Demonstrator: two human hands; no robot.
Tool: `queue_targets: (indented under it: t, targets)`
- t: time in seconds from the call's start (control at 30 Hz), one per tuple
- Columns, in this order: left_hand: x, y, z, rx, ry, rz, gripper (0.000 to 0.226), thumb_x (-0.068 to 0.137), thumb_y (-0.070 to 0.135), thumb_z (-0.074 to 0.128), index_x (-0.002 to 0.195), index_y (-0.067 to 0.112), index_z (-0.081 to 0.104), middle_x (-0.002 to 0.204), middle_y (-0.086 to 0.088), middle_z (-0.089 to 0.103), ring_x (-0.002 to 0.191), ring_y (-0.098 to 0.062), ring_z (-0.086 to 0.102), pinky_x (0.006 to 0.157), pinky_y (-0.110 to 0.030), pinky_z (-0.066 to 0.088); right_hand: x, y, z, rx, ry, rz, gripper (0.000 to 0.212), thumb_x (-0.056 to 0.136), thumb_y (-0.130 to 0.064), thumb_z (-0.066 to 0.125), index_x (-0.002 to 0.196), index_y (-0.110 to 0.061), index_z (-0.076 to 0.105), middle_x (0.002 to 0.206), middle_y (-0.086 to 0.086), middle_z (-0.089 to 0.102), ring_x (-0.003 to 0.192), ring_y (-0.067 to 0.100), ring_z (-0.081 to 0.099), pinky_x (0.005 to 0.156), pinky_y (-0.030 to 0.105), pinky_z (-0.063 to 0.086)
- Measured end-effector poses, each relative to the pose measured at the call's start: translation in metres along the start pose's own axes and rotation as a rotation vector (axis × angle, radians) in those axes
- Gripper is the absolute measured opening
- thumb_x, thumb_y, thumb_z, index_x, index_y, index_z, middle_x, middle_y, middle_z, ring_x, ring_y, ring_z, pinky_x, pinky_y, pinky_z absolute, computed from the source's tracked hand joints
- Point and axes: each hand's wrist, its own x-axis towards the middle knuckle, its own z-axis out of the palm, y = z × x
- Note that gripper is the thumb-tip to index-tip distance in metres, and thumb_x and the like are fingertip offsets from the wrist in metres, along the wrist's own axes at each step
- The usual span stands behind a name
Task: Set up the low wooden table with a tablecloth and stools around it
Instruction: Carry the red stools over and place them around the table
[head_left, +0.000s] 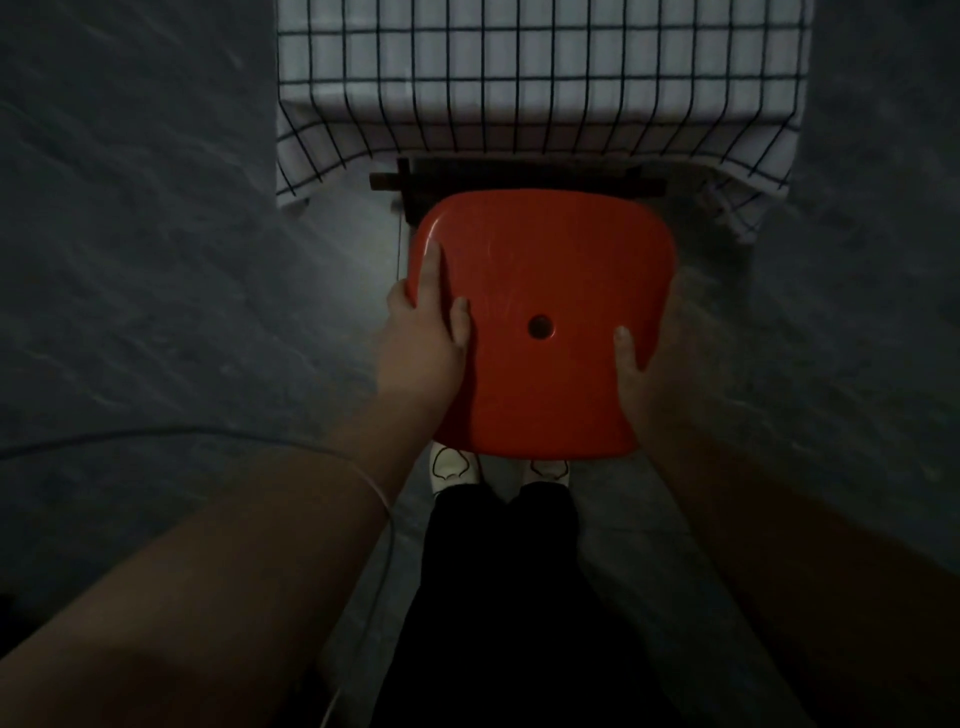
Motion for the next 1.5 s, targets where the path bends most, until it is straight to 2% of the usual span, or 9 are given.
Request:
queue_targets:
  t: [0.1, 0.2, 0.3, 0.43, 0.6, 0.7, 0.83, 1.13, 1.5]
  targets:
    - [0.001, -0.001, -0.001, -0.001, -0.021, 0.002, 0.061, 0.099, 0.055, 0.033, 0.15, 0.051, 0.001, 0.14, -0.011, 0.041, 0.093, -0.015, 0.051, 0.07, -0.035, 0.047, 0.0, -0.006, -0.01, -0.137, 0.102, -0.167, 0.074, 0.099, -0.062, 0.039, 0.158, -0.033, 0.004, 0.144, 0.003, 0.032, 0.126, -0.019, 0.012, 0.084, 0.011, 0.02]
    - [-0.001, 0.009, -0.016, 0.082, -0.094, -0.033, 0.064, 0.098, 0.055, 0.034, 0.151, 0.048, -0.001, 0.148, -0.015, 0.034, 0.112, -0.027, 0.054, 0.086, -0.048, 0.052, 0.002, -0.021, -0.03, -0.175, -0.098, -0.159, 0.076, 0.098, -0.053, 0.045, 0.157, -0.021, 0.009, 0.15, 0.016, 0.037, 0.131, 0.017, 0.033, 0.102, 0.031, 0.023]
    - [-0.011, 0.037, -0.054, 0.179, -0.156, -0.106, 0.066, 0.098, 0.056, 0.033, 0.155, 0.034, 0.006, 0.162, -0.016, 0.015, 0.14, -0.039, 0.035, 0.105, -0.057, 0.042, 0.006, -0.056, -0.07, -0.252, -0.293, -0.077, 0.076, 0.097, -0.047, 0.046, 0.157, -0.019, 0.01, 0.154, 0.019, 0.031, 0.138, 0.034, 0.035, 0.112, 0.046, 0.03]
    - [-0.027, 0.094, -0.154, 0.203, -0.082, -0.041, 0.064, 0.099, 0.049, 0.035, 0.154, 0.017, 0.024, 0.158, -0.017, 0.028, 0.14, -0.035, 0.036, 0.109, -0.053, 0.039, -0.003, -0.143, -0.154, -0.232, -0.318, -0.146, 0.066, 0.099, -0.046, 0.039, 0.156, -0.019, 0.021, 0.157, 0.013, 0.031, 0.142, 0.032, 0.031, 0.113, 0.047, 0.03]
    - [-0.073, 0.175, -0.288, 0.274, 0.021, 0.074, 0.049, 0.099, 0.041, 0.04, 0.14, 0.015, 0.044, 0.134, -0.014, 0.056, 0.119, -0.034, 0.052, 0.095, -0.045, 0.045, -0.042, -0.253, -0.278, -0.158, -0.336, -0.372, 0.062, 0.101, -0.044, 0.04, 0.155, -0.019, 0.025, 0.159, 0.007, 0.03, 0.147, 0.025, 0.023, 0.117, 0.045, 0.026]
    - [-0.114, 0.215, -0.349, 0.302, 0.055, 0.118, 0.05, 0.098, 0.039, 0.042, 0.143, 0.017, 0.042, 0.138, -0.012, 0.054, 0.122, -0.033, 0.05, 0.099, -0.046, 0.045, -0.065, -0.307, -0.346, -0.155, -0.289, -0.495, 0.061, 0.1, -0.044, 0.04, 0.155, -0.02, 0.027, 0.159, 0.003, 0.031, 0.147, 0.021, 0.021, 0.117, 0.047, 0.028]
    - [-0.164, 0.237, -0.413, 0.197, 0.246, 0.179, 0.055, 0.098, 0.036, 0.046, 0.148, 0.013, 0.039, 0.144, -0.011, 0.05, 0.131, -0.03, 0.045, 0.107, -0.044, 0.04, -0.088, -0.357, -0.409, -0.096, -0.225, -0.617, 0.062, 0.099, -0.046, 0.039, 0.154, -0.021, 0.027, 0.158, -0.001, 0.031, 0.146, 0.017, 0.023, 0.118, 0.044, 0.028]
    - [-0.236, 0.153, -0.504, 0.189, 0.421, -0.054, 0.061, 0.098, 0.043, 0.046, 0.151, 0.016, 0.035, 0.149, -0.009, 0.046, 0.136, -0.029, 0.041, 0.111, -0.044, 0.038, -0.144, -0.435, -0.414, -0.124, -0.377, -0.872, 0.06, 0.099, -0.043, 0.043, 0.153, -0.02, 0.031, 0.153, 0.002, 0.04, 0.14, 0.019, 0.033, 0.115, 0.037, 0.03]
    - [-0.33, -0.059, -0.592, 0.053, 0.593, -0.518, 0.062, 0.097, 0.046, 0.047, 0.151, 0.016, 0.035, 0.15, -0.012, 0.043, 0.137, -0.032, 0.04, 0.111, -0.046, 0.037, -0.319, -0.609, -0.269, -0.201, -0.614, -1.333, 0.059, 0.1, -0.04, 0.045, 0.152, -0.018, 0.031, 0.153, 0.003, 0.039, 0.14, 0.021, 0.031, 0.113, 0.036, 0.03]
